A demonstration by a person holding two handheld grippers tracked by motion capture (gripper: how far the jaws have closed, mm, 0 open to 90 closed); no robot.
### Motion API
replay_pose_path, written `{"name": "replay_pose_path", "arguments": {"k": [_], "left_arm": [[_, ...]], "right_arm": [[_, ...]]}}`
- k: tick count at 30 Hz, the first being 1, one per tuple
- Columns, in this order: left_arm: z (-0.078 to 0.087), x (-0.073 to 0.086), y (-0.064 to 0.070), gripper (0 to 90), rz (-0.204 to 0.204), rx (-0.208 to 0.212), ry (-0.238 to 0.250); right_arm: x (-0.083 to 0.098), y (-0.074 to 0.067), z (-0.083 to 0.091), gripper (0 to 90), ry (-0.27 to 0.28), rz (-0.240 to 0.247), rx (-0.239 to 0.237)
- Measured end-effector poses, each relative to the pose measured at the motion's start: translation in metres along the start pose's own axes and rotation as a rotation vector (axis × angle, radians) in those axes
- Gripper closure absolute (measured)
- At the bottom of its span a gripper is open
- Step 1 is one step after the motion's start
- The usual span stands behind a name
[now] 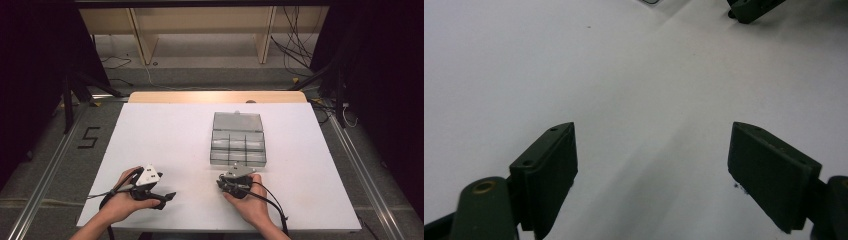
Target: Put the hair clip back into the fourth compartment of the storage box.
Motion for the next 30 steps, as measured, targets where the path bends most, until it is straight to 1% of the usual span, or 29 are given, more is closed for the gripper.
{"name": "replay_pose_path", "arguments": {"k": [5,10,13,20,30], "left_arm": [[-0.0002,-0.0001,0.0001,19.8,-0.003,0.001,-0.001],[-0.0001,-0.0001,0.0003,19.8,-0.005,0.001,-0.001],[-0.0001,-0.0001,0.0004,19.9,-0.001,0.001,0.000],[-0.0001,0.0001,0.0001,19.9,-0.002,0.001,0.000],[-0.0002,0.0003,-0.0001,19.9,-0.002,-0.002,0.001]], "right_arm": [[-0.0002,0.0018,-0.0001,80.0,-0.002,-0.030,-0.006],[-0.0006,0.0029,0.0001,80.4,-0.002,-0.041,-0.015],[-0.0011,0.0031,0.0004,80.5,-0.004,-0.037,-0.018],[-0.0048,0.0013,0.0035,80.6,0.013,-0.028,-0.028],[-0.0089,0.0024,0.0081,80.7,0.029,-0.032,-0.023]]}}
Point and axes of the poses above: each handheld gripper's, and its own axes: z roughly backward along the jaws, x roughly out of its underside, y roughly to its right, the point moved 5 cm from there along -z, roughly forward along the jaws, and after that the axes turned 7 degrees about -z, right-handed, at the moved point
